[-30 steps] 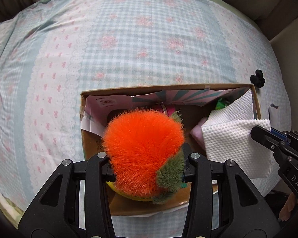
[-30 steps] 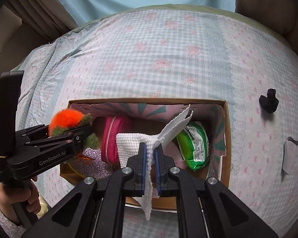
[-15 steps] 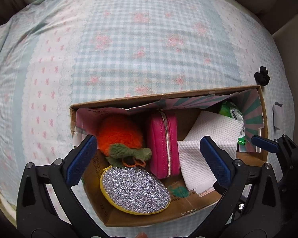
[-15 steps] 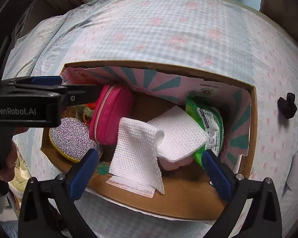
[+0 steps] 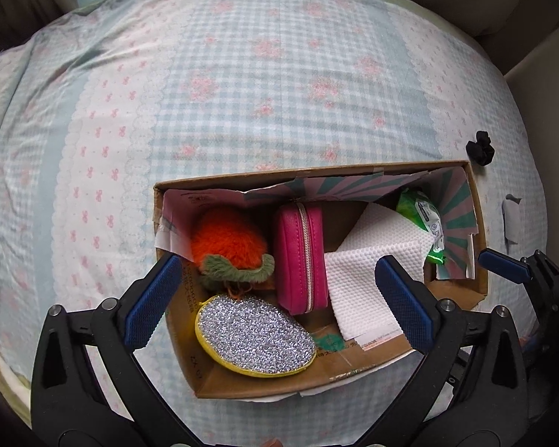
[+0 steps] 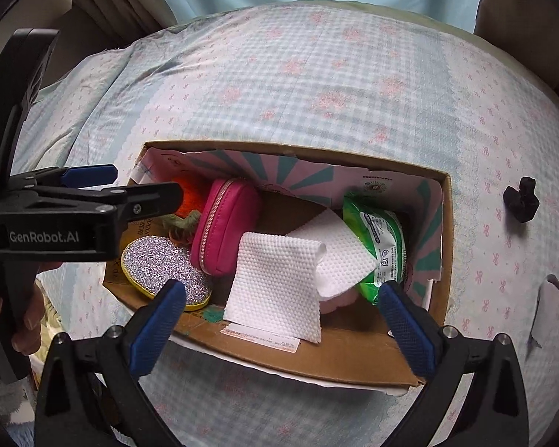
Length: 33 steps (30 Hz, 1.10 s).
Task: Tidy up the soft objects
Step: 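Lower the pom-pom and tissue into the box and open both tools, then move both tools toward the black scrunchie and grey cloth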
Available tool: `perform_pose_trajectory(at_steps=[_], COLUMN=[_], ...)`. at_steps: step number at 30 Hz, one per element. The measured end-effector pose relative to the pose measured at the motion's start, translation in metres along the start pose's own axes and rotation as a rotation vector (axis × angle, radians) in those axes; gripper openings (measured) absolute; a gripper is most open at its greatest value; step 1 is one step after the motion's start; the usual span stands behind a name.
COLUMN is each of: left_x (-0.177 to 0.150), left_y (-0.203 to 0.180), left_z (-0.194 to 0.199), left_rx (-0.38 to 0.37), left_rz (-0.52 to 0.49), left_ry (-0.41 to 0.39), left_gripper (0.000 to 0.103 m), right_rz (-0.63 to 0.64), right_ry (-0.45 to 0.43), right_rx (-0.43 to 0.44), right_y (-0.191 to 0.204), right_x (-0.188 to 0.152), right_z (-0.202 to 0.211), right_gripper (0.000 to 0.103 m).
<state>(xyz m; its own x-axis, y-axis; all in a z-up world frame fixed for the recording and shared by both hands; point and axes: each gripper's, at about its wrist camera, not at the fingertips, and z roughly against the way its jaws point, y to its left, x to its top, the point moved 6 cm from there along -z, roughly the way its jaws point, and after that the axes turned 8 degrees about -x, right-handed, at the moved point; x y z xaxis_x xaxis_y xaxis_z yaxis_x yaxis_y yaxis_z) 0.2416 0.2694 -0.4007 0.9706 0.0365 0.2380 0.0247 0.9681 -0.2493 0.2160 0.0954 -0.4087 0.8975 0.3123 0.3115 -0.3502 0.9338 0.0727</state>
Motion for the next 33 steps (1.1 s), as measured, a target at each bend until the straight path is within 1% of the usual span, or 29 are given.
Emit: perform_pose_trajectory(at_steps=[4,8,13,16,18,21,23,27,33], left_x=[-0.005,-0.013,-0.027,-0.038,-0.045,-0.056,-0.063,-0.075,-0.085], left_y=[-0.005,-0.01,-0.02,-0.025,-0.029,-0.036,-0.042,-0.061,-0.104], left_z=[0.021,0.05,0.096,0.126,0.146,0.176,0.195,0.228,0.251], left_rx=[0.001,0.006,0.017,0.022,0.018,0.016,0.012,0.003,-0.024], left_rz=[-0.008,-0.013,-0.015,-0.011,-0.001,0.014,0.015,-0.006,-0.062], left_ry=[-0.039,-0.089,-0.169,-0.216,-0.249,-0.297,-0.333,-0.407,-0.466], left_gripper=[0.103,0.103,0.103,0.103,0.103,0.103,0.103,0.103,0.103], right_rz=[0.003,-0.005,-0.046,-0.072,-0.096,-0.134,-0.152,-0.202,-0.275], right_ry=[-0.048,-0.117,-0.208,-0.266,-0.303,-0.361,-0.403,-0.479,-0.509], right_rx=[-0.028,-0.061,-0.103,-0.154,-0.173,-0.195,-0.225,-0.278,-0.3], right_y=[0.001,0.0,-0.006,-0.011,-0.015,-0.023,-0.028,-0.042,-0.072], right_x=[0.0,0.001,-0.002,-0.005,-0.008,-0.017,-0.024,-0.042,-0.065], right_z=[0.028,0.064,0.119,0.154,0.177,0.212,0.233,0.268,0.291], right_gripper=[0.103,0.103,0.103,0.103,0.103,0.103,0.103,0.103,0.103])
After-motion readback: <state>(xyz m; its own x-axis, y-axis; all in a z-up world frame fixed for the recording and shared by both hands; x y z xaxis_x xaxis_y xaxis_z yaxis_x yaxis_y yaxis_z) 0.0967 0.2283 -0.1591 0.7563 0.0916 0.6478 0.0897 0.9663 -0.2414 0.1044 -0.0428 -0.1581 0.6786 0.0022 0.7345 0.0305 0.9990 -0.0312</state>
